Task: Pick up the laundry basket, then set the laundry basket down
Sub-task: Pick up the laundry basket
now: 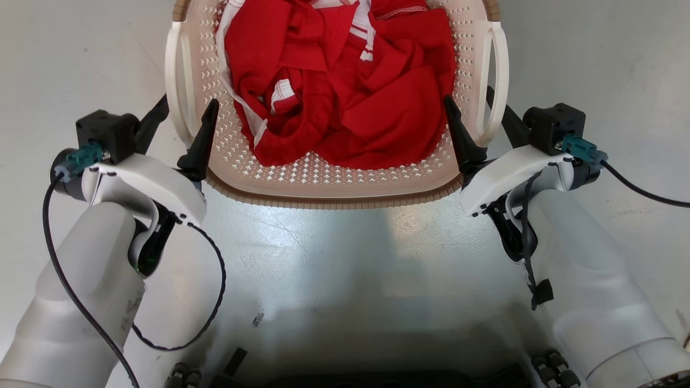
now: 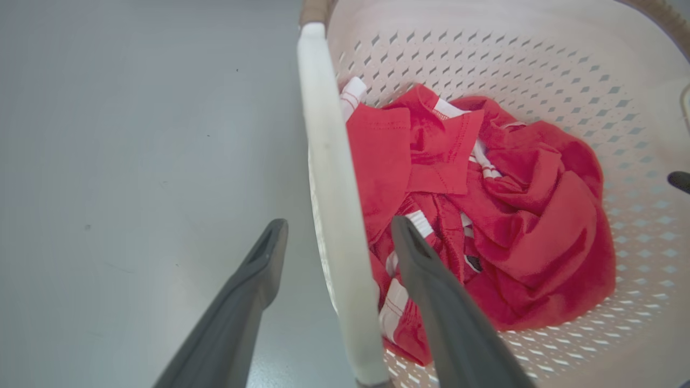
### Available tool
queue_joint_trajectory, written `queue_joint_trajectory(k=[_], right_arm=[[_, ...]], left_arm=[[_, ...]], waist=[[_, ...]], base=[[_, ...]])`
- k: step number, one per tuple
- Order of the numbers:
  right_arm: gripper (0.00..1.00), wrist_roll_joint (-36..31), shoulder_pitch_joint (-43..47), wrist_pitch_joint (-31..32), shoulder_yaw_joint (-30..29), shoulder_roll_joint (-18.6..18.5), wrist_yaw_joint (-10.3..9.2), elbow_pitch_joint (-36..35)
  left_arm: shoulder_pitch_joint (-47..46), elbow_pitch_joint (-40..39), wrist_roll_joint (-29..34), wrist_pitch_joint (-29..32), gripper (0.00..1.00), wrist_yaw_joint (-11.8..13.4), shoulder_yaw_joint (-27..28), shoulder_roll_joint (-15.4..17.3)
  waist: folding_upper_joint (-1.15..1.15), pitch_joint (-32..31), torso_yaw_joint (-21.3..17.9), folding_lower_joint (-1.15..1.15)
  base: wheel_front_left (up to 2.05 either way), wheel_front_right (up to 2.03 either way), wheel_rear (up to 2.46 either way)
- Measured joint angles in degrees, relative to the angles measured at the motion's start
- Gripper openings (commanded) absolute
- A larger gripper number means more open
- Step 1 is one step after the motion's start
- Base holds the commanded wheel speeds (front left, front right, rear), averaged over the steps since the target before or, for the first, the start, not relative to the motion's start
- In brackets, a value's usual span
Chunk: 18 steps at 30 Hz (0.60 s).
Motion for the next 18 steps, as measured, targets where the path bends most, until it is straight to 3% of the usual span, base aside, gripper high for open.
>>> queue_joint_trajectory(k=[18], right_arm=[[1.0,8.93,-4.2,0.0,5.89,-0.04,0.0,8.18]], left_arm=[[-4.19,8.03,-5.81,0.01,0.98,0.0,-8.23,0.25]], waist=[[0.0,-2.16,-0.27,0.0]], base=[[0.0,0.0,0.0]])
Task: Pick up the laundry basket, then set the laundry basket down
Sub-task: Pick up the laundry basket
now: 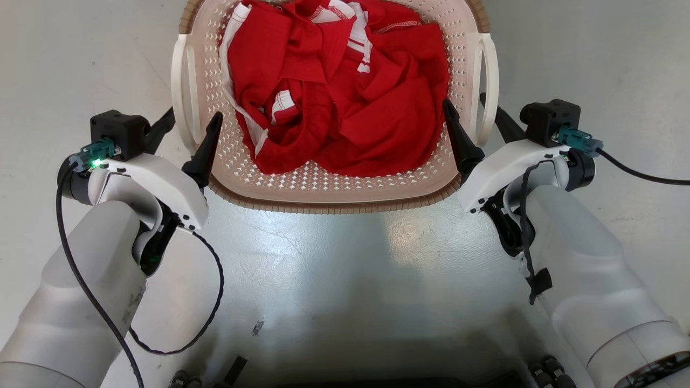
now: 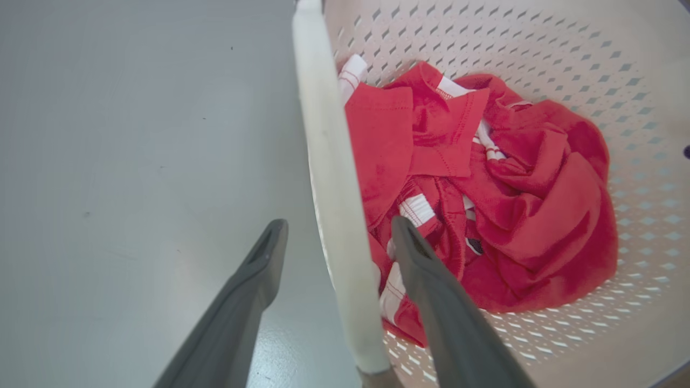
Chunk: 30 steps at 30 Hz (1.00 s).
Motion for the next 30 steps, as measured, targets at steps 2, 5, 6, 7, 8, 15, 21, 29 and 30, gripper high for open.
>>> queue_joint_trajectory(k=[2,5,6,7,8,15,21,29,30], right_arm=[[1.0,0.08,-0.39,0.0,0.38,-0.01,0.0,0.48],[1.0,1.24,-0.41,0.0,1.12,-0.01,0.0,1.63],[0.98,1.53,-0.41,0.0,1.38,-0.01,0.0,1.96],[0.91,1.7,-0.44,0.0,1.63,-0.02,0.0,2.21],[0.8,2.03,-0.5,0.0,1.87,-0.02,0.0,2.47],[0.4,4.79,-1.6,0.0,3.9,-0.01,0.01,3.89],[0.42,6.53,-2.36,-0.41,4.98,-0.03,0.05,4.34],[0.3,7.55,-2.83,-0.59,5.47,-0.08,0.52,4.89],[0.29,7.77,-2.85,-0.88,5.48,-0.1,0.53,4.91]], left_arm=[[-0.5,1.05,-0.82,0.0,0.93,0.0,-1.11,-0.03],[-1.13,2.3,-2.2,0.0,0.96,0.0,-2.35,-0.07],[-1.43,2.69,-2.46,0.0,0.94,0.0,-2.79,-0.08],[-1.77,2.97,-2.58,0.0,0.92,0.0,-3.15,-0.1],[-2.07,3.19,-2.63,0.0,0.89,0.0,-3.49,-0.15],[-3.17,3.98,-3.56,0.0,0.55,0.0,-5.02,-0.32],[-3.38,3.93,-3.6,0.0,0.62,0.0,-5.02,-0.31],[-3.91,3.67,-3.61,0.0,0.35,-0.01,-5.11,-0.54],[-3.91,3.61,-3.69,0.0,0.33,-0.01,-5.2,-0.59]], waist=[[0.0,-0.1,0.0,0.0],[0.0,-0.19,0.07,0.0],[0.0,-0.19,0.1,0.0],[0.0,-0.17,0.15,0.0],[0.0,-0.15,0.22,0.0],[0.0,-0.22,0.48,0.0],[0.0,0.27,0.59,0.0],[0.0,0.65,0.82,0.0],[0.0,0.71,0.86,0.0]], base=[[0.0,0.0,0.0],[0.0,0.0,0.0],[0.0,0.0,0.0],[0.0,0.0,0.0],[0.0,0.0,0.0],[0.0,0.0,0.0],[0.0,0.0,0.0],[0.0,0.0,0.0],[0.0,0.0,0.0]])
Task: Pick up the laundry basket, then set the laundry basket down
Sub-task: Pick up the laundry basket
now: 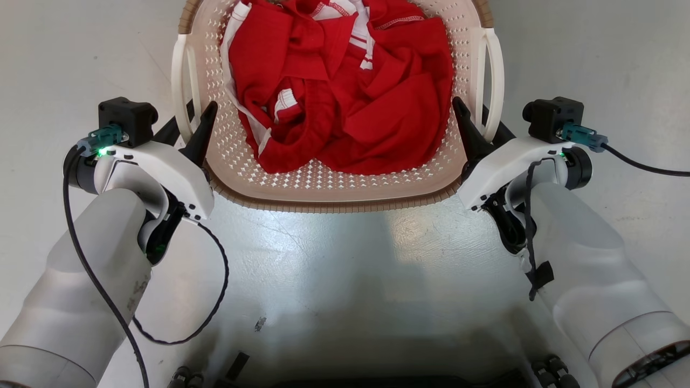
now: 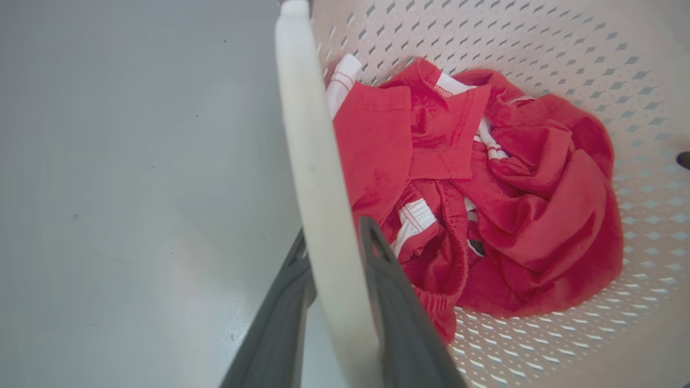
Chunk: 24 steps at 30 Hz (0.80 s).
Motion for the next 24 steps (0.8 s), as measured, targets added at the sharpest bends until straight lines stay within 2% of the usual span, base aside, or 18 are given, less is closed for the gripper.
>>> queue_joint_trajectory(k=[2,5,9,13,15,19,20,24], right_arm=[[0.24,0.33,-0.03,-0.12,0.01,0.0,0.02,0.02],[0.24,0.48,-0.05,-0.26,-0.03,0.0,0.02,0.02],[0.18,0.78,-0.14,-0.29,-0.03,0.0,0.02,0.04],[0.14,0.9,-0.23,-0.29,-0.04,0.09,0.02,0.09],[0.08,1.0,-0.25,-0.29,-0.01,0.12,0.02,0.2],[0.06,1.38,-0.55,-0.27,0.42,0.4,-0.08,1.09],[0.01,1.57,-0.6,-0.27,0.54,0.41,-0.13,1.25],[0.0,1.98,-0.6,-0.1,1.45,0.41,-0.63,1.93]], left_arm=[[0.0,-0.09,-0.48,-0.01,0.23,0.01,-0.2,-0.14],[-0.01,-0.32,-1.21,-0.01,0.1,0.01,-0.27,-0.13],[-0.01,-0.38,-1.34,-0.01,0.0,0.01,-0.33,-0.09],[0.0,-0.37,-1.74,-0.01,0.0,0.1,-0.42,-0.13],[0.0,-0.36,-1.75,0.0,0.0,0.1,-0.53,-0.13],[0.0,-0.27,-1.77,0.0,0.0,0.1,-0.94,-0.18],[0.0,-0.23,-1.81,0.0,0.0,0.1,-1.05,-0.23],[0.0,0.27,-2.12,0.0,0.0,0.1,-1.8,-0.49]], waist=[[0.0,0.11,0.1,0.0],[0.0,0.17,0.18,0.0],[0.0,0.18,0.19,0.0],[0.0,0.19,0.18,0.0],[0.0,0.11,0.16,0.0],[0.0,-0.27,0.15,0.0],[0.0,-0.38,0.17,0.0],[0.0,-0.98,0.2,0.0]], base=[[0.0,0.0,0.0],[0.0,0.0,0.0],[0.0,0.0,0.0],[0.0,0.0,0.0],[0.0,0.0,0.0],[0.0,0.0,0.0],[0.0,0.0,0.0],[0.0,0.0,0.0]])
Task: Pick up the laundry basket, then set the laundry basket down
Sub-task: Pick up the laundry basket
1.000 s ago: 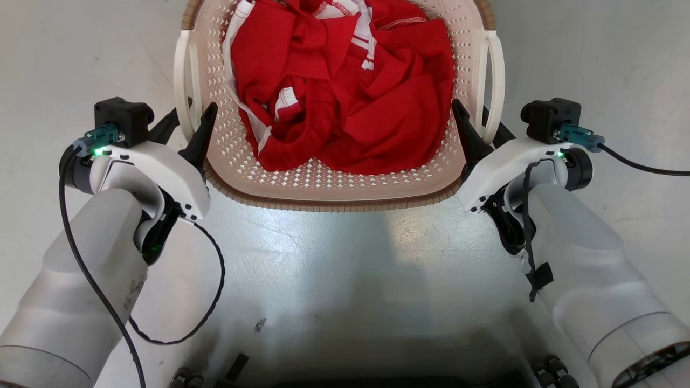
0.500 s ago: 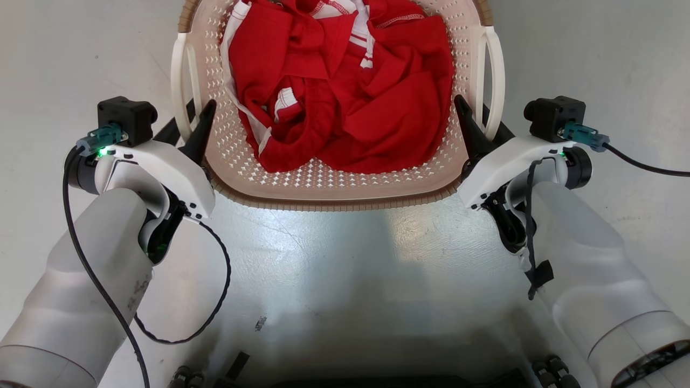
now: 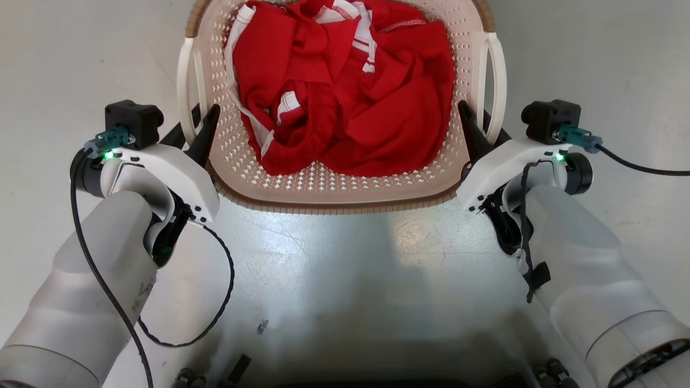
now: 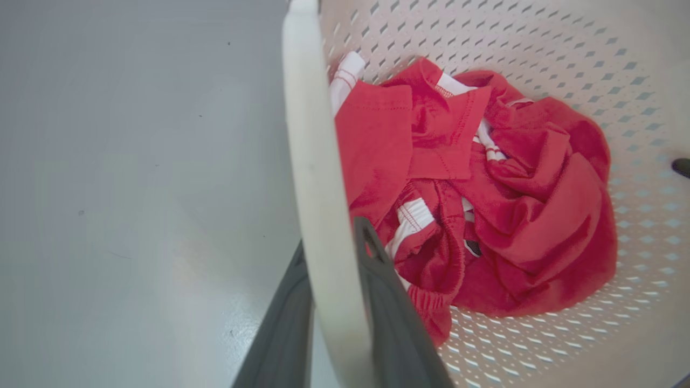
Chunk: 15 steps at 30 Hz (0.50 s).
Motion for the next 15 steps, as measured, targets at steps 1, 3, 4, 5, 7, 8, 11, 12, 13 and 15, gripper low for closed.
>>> queue_joint_trajectory(k=[1,3,4,5,7,8,11,12,13,15], right_arm=[[0.0,0.32,0.07,0.12,0.35,0.0,0.0,0.22],[0.0,0.81,0.34,0.16,1.09,0.14,0.0,0.62],[0.0,0.94,0.43,0.16,1.47,0.14,0.0,0.65],[0.0,1.22,0.51,0.16,1.92,0.13,-0.01,0.73],[0.0,2.03,0.71,0.16,2.6,0.11,-0.01,0.88],[0.0,2.37,0.78,0.16,2.98,0.12,-0.01,1.01],[0.0,3.44,1.01,0.18,4.24,0.11,-0.04,1.48],[0.0,3.88,1.08,0.22,4.64,0.13,-0.15,1.7],[0.0,4.32,1.19,0.26,5.12,0.12,-0.2,1.9],[0.0,5.09,1.57,0.32,6.21,0.12,-0.2,2.4]], left_arm=[[0.0,0.3,-0.21,0.0,0.0,0.0,-0.24,-0.1],[0.02,0.99,-0.37,0.01,0.0,0.0,-0.88,-0.13],[0.02,1.22,-0.67,0.01,0.0,0.0,-1.14,-0.13],[0.02,1.49,-0.87,0.01,0.0,0.0,-1.48,-0.13],[0.02,2.04,-1.35,0.01,0.0,0.0,-2.07,-0.24],[0.02,2.35,-1.37,0.01,0.0,0.0,-2.42,-0.27],[0.03,3.38,-2.15,0.01,0.0,0.0,-3.57,-0.51],[0.06,3.76,-2.48,0.01,0.0,0.0,-3.96,-0.64],[0.07,4.16,-2.83,0.02,0.0,0.0,-4.48,-0.75],[0.12,5.0,-3.08,0.08,0.0,0.0,-5.65,-0.92]], waist=[[0.0,-0.23,-0.01,0.0],[0.0,-0.85,-0.02,0.0],[0.0,-1.18,-0.03,0.0],[0.0,-1.51,-0.03,0.0],[0.0,-2.23,-0.04,0.0],[0.0,-2.6,-0.04,0.0],[0.0,-3.85,-0.08,0.0],[0.0,-4.3,-0.09,0.0],[0.0,-4.79,-0.11,0.0],[0.0,-5.92,-0.16,0.0]], base=[[0.0,0.0,0.0],[0.0,0.0,0.0],[0.0,0.0,0.0],[0.0,0.0,0.0],[0.0,0.0,0.0],[0.0,0.0,0.0],[0.0,0.0,0.0],[0.0,0.0,0.0],[0.0,0.0,0.0],[0.0,0.0,0.0]])
